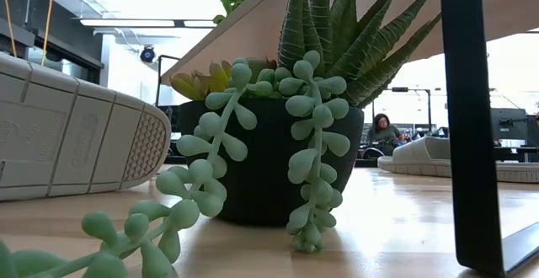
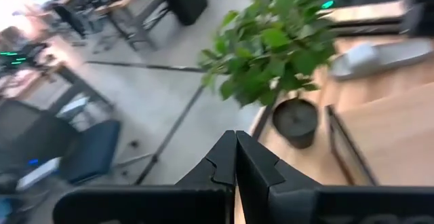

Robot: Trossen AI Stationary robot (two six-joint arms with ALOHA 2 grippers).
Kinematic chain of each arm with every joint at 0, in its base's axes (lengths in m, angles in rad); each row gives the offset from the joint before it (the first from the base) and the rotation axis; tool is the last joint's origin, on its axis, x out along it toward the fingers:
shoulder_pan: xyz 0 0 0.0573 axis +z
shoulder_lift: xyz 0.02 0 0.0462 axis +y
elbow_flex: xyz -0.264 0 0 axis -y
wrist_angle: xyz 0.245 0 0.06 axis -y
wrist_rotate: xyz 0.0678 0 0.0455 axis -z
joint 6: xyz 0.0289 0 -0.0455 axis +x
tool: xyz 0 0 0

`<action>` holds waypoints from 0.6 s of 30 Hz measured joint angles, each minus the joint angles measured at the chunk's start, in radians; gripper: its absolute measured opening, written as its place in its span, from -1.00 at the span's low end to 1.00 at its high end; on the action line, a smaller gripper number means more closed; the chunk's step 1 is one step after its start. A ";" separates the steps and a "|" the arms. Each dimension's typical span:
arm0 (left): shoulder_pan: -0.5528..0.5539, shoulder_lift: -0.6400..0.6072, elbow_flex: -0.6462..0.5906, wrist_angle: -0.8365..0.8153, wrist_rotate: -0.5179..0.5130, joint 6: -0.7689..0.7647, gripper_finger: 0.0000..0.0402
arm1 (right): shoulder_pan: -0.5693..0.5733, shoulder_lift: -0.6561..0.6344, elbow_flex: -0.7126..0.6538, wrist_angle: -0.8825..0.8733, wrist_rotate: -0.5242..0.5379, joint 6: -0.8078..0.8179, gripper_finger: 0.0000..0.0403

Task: Pick and place slides into the shelf
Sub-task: Put the left black slide on the shelf

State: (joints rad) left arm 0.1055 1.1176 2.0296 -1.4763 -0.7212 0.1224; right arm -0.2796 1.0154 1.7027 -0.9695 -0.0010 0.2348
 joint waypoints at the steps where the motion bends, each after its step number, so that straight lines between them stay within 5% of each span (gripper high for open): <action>1: 0.000 0.006 0.000 -0.006 -0.025 0.001 -1.00 | 0.000 0.003 0.000 0.000 0.000 0.000 -1.00; 8: 0.127 0.026 -0.003 -0.097 -0.007 -0.047 -1.00 | 0.000 0.021 0.000 -0.037 0.003 0.000 -1.00; 18: 0.558 0.080 -0.008 -0.095 0.343 0.181 -1.00 | 0.000 0.033 0.000 -0.047 0.025 -0.023 -1.00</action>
State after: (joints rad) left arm 0.6640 1.1974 2.0216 -1.5715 -0.3783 0.3039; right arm -0.2794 1.0481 1.7023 -1.0161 0.0243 0.2122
